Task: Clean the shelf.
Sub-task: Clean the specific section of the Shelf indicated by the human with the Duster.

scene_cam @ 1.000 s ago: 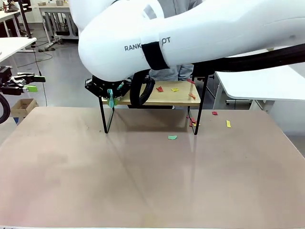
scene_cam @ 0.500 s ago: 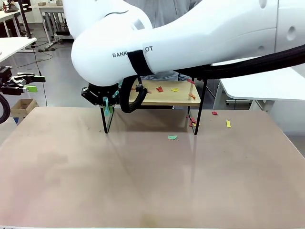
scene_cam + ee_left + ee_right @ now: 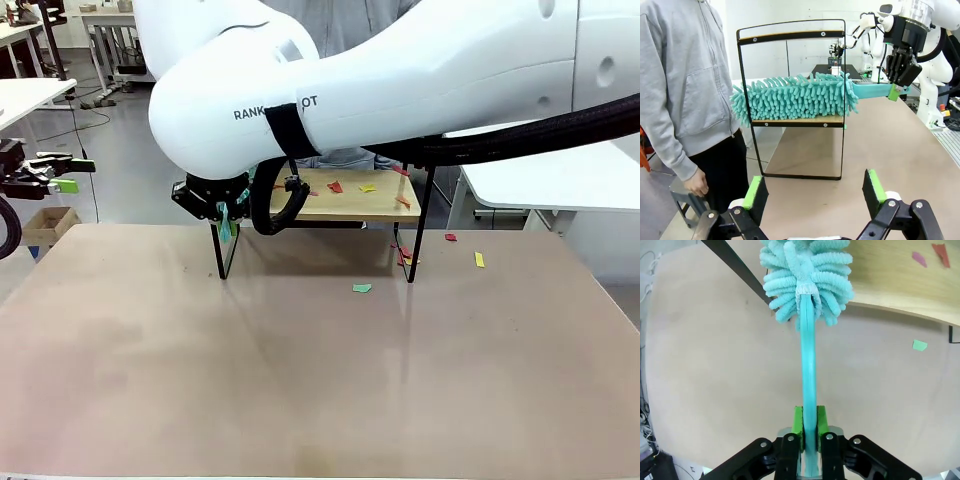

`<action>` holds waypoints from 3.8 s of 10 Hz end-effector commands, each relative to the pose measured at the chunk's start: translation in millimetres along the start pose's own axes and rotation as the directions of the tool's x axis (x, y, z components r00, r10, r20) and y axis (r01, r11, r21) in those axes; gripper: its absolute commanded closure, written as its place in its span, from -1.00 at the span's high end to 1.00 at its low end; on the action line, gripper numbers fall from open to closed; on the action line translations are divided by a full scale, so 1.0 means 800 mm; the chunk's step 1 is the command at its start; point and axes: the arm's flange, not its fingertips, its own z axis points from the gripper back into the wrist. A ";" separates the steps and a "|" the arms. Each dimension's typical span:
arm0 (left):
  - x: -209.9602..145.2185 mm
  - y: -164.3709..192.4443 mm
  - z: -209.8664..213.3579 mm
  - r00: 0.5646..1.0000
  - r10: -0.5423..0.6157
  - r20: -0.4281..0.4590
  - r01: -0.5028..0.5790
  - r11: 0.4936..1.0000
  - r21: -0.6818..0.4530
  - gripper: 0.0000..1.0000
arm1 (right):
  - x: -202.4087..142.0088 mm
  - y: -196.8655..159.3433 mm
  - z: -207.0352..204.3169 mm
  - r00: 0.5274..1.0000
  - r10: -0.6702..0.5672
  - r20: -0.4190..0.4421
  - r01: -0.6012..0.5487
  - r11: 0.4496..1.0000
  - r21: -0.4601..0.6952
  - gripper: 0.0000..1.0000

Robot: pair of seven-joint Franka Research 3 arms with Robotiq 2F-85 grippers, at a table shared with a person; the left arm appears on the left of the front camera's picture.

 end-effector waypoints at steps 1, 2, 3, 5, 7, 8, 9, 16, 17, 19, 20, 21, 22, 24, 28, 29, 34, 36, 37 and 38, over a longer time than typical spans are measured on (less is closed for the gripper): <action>0.003 -0.001 -0.001 1.000 -0.004 0.001 0.004 1.000 -0.001 1.00 | -0.003 -0.026 0.001 0.999 -0.039 -0.022 0.039 0.999 0.014 -0.74; 0.003 -0.001 -0.001 1.000 -0.004 0.001 0.004 1.000 -0.001 1.00 | -0.005 -0.048 -0.002 0.997 -0.065 -0.049 0.066 0.998 0.020 -0.74; 0.003 -0.001 -0.001 1.000 -0.004 0.001 0.004 1.000 -0.001 1.00 | -0.008 -0.069 -0.005 0.995 -0.083 -0.060 0.085 0.996 0.029 -0.74; 0.003 -0.001 -0.001 1.000 -0.004 0.001 0.004 1.000 -0.001 1.00 | -0.020 -0.111 -0.016 0.987 -0.120 -0.105 0.123 0.992 0.018 -0.74; 0.003 -0.001 -0.001 1.000 -0.004 0.001 0.004 1.000 -0.001 1.00 | -0.033 -0.158 -0.023 0.977 -0.173 -0.129 0.175 0.985 0.003 -0.74; 0.003 -0.001 -0.001 1.000 -0.004 0.001 0.004 1.000 -0.001 1.00 | -0.037 -0.185 -0.024 0.969 -0.206 -0.136 0.209 0.978 0.009 -0.74; 0.003 -0.001 -0.001 1.000 -0.004 0.001 0.004 1.000 -0.001 1.00 | -0.043 -0.218 -0.024 0.963 -0.234 -0.135 0.238 0.971 0.007 -0.74; 0.003 -0.001 -0.001 1.000 -0.004 0.001 0.004 1.000 -0.001 1.00 | -0.052 -0.359 -0.016 0.922 -0.369 -0.113 0.370 0.929 -0.018 -0.74; 0.003 -0.001 -0.001 1.000 -0.004 0.001 0.004 1.000 -0.001 1.00 | -0.055 -0.368 -0.014 0.919 -0.383 -0.095 0.382 0.924 -0.035 -0.74; 0.003 -0.001 -0.001 1.000 -0.004 0.001 0.004 1.000 -0.001 1.00 | -0.046 -0.355 -0.016 0.924 -0.371 -0.090 0.368 0.929 -0.046 -0.74; 0.003 -0.001 -0.001 1.000 -0.004 0.001 0.004 1.000 -0.001 1.00 | -0.046 -0.355 -0.016 0.924 -0.371 -0.090 0.368 0.929 -0.046 -0.74; 0.003 -0.001 -0.001 1.000 -0.004 0.001 0.004 1.000 -0.001 1.00 | -0.046 -0.355 -0.016 0.924 -0.371 -0.090 0.368 0.929 -0.046 -0.74; 0.003 -0.001 -0.001 1.000 -0.004 0.001 0.004 1.000 -0.001 1.00 | -0.051 -0.354 -0.012 0.928 -0.364 -0.075 0.362 0.931 -0.043 -0.74; 0.003 -0.001 -0.001 1.000 -0.004 0.001 0.004 1.000 -0.001 1.00 | -0.053 -0.353 0.022 0.933 -0.359 0.005 0.359 0.933 0.018 -0.74; 0.003 -0.001 -0.001 1.000 -0.004 0.001 0.004 1.000 -0.001 1.00 | -0.052 -0.357 0.063 0.968 -0.248 0.050 0.233 0.950 0.208 -0.74; 0.003 -0.001 -0.001 1.000 -0.004 0.001 0.004 1.000 -0.001 1.00 | -0.050 -0.360 0.068 0.979 -0.201 0.038 0.186 0.949 0.254 -0.74; 0.003 -0.001 -0.001 1.000 -0.004 0.001 0.004 1.000 -0.001 1.00 | -0.055 -0.394 0.070 0.980 0.197 0.028 -0.184 0.848 0.497 -0.74; 0.003 -0.001 -0.001 1.000 -0.004 0.001 0.004 1.000 -0.001 1.00 | -0.069 -0.409 0.065 0.922 0.385 0.042 -0.340 0.752 0.564 -0.74; 0.003 -0.001 -0.001 1.000 -0.004 0.001 0.004 1.000 -0.001 1.00 | -0.077 -0.415 0.062 0.891 0.454 0.025 -0.385 0.724 0.572 -0.74; 0.003 -0.001 -0.001 1.000 -0.004 0.001 0.004 1.000 -0.001 1.00 | -0.090 -0.422 0.057 0.850 0.527 -0.017 -0.429 0.710 0.558 -0.74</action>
